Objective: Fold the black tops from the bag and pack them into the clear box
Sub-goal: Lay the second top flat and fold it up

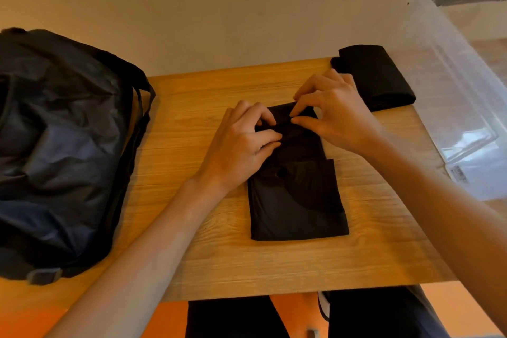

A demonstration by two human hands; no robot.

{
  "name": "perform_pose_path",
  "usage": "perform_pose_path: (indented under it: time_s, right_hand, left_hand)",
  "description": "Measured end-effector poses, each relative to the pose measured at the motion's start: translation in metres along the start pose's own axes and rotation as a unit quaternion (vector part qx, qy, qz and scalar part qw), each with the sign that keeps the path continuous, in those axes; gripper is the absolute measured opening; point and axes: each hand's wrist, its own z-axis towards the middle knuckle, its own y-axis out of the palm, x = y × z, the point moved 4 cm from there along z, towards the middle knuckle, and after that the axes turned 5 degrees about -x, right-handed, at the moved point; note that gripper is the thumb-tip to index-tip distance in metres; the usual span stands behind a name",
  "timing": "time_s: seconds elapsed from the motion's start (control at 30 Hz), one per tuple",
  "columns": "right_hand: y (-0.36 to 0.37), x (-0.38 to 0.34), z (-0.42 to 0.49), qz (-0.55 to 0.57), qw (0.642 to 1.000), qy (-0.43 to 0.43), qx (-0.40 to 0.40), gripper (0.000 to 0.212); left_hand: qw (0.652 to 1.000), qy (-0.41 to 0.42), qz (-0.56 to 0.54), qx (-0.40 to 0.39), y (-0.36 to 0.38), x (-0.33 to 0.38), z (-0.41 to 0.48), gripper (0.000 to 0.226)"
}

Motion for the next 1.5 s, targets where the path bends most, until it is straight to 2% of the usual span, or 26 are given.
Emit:
perform_pose_path:
  time_s: [0.1, 0.23, 0.27, 0.37, 0.6, 0.77, 0.83, 0.87, 0.97, 1.07, 1.17, 1.27, 1.37, 1.5]
  right_hand:
    - [0.000, -0.003, 0.000, -0.014, 0.999, -0.016, 0.027, 0.016]
    - [0.006, -0.001, 0.001, -0.021, 1.000, -0.013, -0.005, 0.038]
    - [0.007, 0.000, 0.001, -0.015, 1.000, -0.012, -0.002, 0.038]
    - [0.007, -0.002, 0.001, -0.014, 0.999, -0.029, 0.035, 0.019]
    - [-0.002, -0.012, -0.010, -0.002, 0.994, -0.069, 0.090, 0.021]
    - [0.007, -0.013, -0.024, -0.004, 0.993, -0.102, 0.053, 0.017]
    - [0.011, -0.013, -0.025, 0.003, 0.994, -0.101, 0.035, 0.018]
    - [0.012, -0.013, -0.025, 0.006, 0.995, -0.099, 0.025, 0.021]
    - [0.011, -0.009, -0.024, 0.009, 0.995, -0.098, -0.019, 0.040]
    - [0.008, -0.001, -0.025, 0.008, 0.993, -0.098, -0.061, 0.054]
    - [0.006, 0.001, -0.021, 0.000, 0.992, -0.109, -0.060, 0.041]
    - [0.002, -0.007, -0.020, -0.021, 0.991, -0.134, -0.013, 0.028]
    - [-0.005, -0.011, -0.026, -0.007, 0.991, -0.133, 0.032, 0.028]
    - [-0.007, -0.015, -0.041, -0.005, 0.988, -0.152, 0.032, 0.028]
  left_hand:
    - [1.000, -0.001, -0.007, 0.011, 0.002, -0.002, -0.001, 0.011]
    - [1.000, 0.005, -0.017, 0.014, 0.000, -0.001, -0.003, 0.013]
    - [1.000, 0.002, -0.017, 0.013, 0.000, -0.002, -0.004, 0.014]
    - [1.000, -0.004, -0.018, 0.012, 0.001, -0.003, -0.006, 0.013]
    - [0.999, -0.009, -0.024, 0.020, 0.000, -0.003, -0.009, 0.010]
    - [0.998, -0.022, -0.043, -0.029, 0.001, -0.004, -0.007, 0.034]
    - [0.997, -0.004, -0.027, -0.070, 0.005, -0.008, -0.006, 0.053]
    - [0.997, 0.017, -0.008, -0.079, 0.007, -0.010, -0.006, 0.054]
    - [0.993, 0.075, 0.040, -0.086, 0.008, -0.012, -0.008, 0.042]
    - [0.993, 0.070, 0.019, -0.090, 0.005, -0.016, -0.010, 0.040]
    - [0.996, 0.060, 0.006, -0.066, 0.002, -0.019, -0.010, 0.032]
    - [0.997, 0.057, -0.004, -0.047, -0.003, -0.014, -0.007, 0.027]
    - [0.997, 0.068, -0.012, -0.025, -0.009, -0.007, -0.007, 0.025]
    - [0.996, 0.087, -0.026, -0.019, -0.013, 0.000, -0.015, 0.027]
